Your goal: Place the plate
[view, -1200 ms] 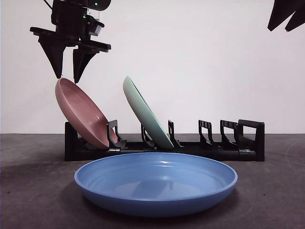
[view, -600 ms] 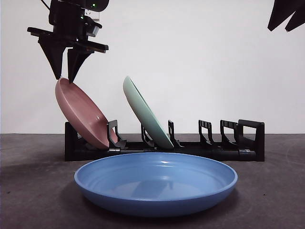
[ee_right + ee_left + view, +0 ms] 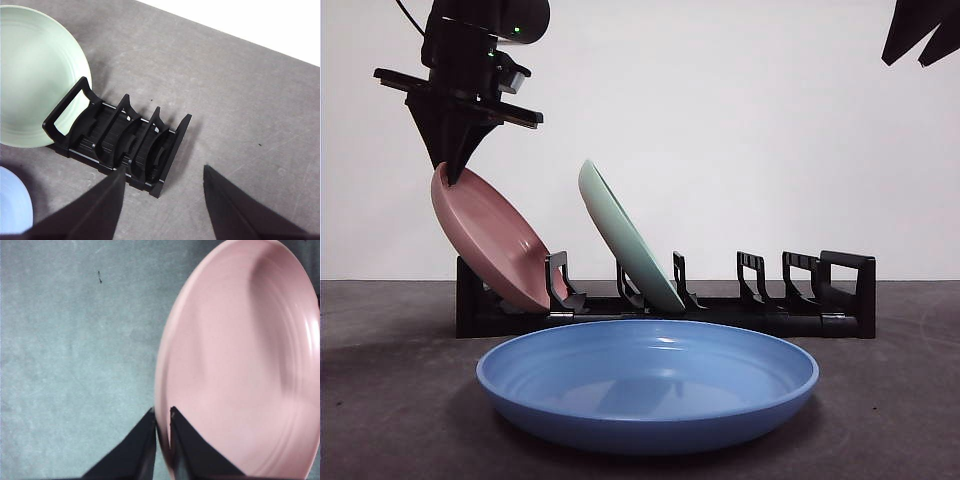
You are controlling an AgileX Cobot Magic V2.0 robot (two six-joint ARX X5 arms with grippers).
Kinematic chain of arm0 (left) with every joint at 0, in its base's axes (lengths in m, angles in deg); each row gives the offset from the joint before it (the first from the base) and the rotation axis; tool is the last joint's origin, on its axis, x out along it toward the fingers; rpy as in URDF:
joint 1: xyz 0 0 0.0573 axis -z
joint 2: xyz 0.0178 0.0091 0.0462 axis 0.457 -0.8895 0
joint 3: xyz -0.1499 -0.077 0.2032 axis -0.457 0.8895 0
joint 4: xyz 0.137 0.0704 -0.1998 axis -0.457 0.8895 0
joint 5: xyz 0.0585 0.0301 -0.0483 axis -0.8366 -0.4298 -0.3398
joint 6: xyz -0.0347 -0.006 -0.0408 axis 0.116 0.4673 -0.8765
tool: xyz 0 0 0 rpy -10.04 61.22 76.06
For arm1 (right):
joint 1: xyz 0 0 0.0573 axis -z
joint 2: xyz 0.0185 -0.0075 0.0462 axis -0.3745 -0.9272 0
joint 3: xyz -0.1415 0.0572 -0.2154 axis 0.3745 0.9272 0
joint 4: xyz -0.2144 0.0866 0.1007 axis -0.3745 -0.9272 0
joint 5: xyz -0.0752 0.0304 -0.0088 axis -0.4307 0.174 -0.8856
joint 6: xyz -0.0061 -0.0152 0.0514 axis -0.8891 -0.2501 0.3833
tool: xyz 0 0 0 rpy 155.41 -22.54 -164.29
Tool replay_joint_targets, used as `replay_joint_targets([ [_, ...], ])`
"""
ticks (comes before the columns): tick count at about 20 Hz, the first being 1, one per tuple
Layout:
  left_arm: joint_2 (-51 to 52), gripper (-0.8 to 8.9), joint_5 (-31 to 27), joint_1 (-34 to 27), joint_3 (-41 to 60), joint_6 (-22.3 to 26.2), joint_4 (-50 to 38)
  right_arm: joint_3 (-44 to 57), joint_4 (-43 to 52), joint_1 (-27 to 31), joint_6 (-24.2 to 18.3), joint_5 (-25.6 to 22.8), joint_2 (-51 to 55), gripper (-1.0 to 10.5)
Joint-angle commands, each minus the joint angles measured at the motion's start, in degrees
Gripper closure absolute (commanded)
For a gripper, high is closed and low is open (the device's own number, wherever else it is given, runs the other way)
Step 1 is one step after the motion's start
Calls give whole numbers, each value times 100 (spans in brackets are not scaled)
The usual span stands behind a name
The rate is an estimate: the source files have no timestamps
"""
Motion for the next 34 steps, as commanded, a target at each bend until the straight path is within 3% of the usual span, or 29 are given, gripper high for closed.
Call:
replay_joint_targets([
  [1, -138, 794, 76, 61, -203, 125, 61, -85, 17, -20, 22, 0, -35, 704],
  [6, -133, 794, 9, 103, -433, 212, 72, -85, 17, -20, 22, 0, -35, 704],
  [12, -133, 795, -457, 175, -940, 389, 166, -85, 17, -20, 22, 0, -35, 704],
  [22, 70, 797, -466, 197, -1362, 518, 238, -85, 20, -20, 20, 0, -35, 704],
  [34, 1342, 797, -466, 197, -1360, 485, 310, -85, 11, -20, 20, 0, -35, 704],
])
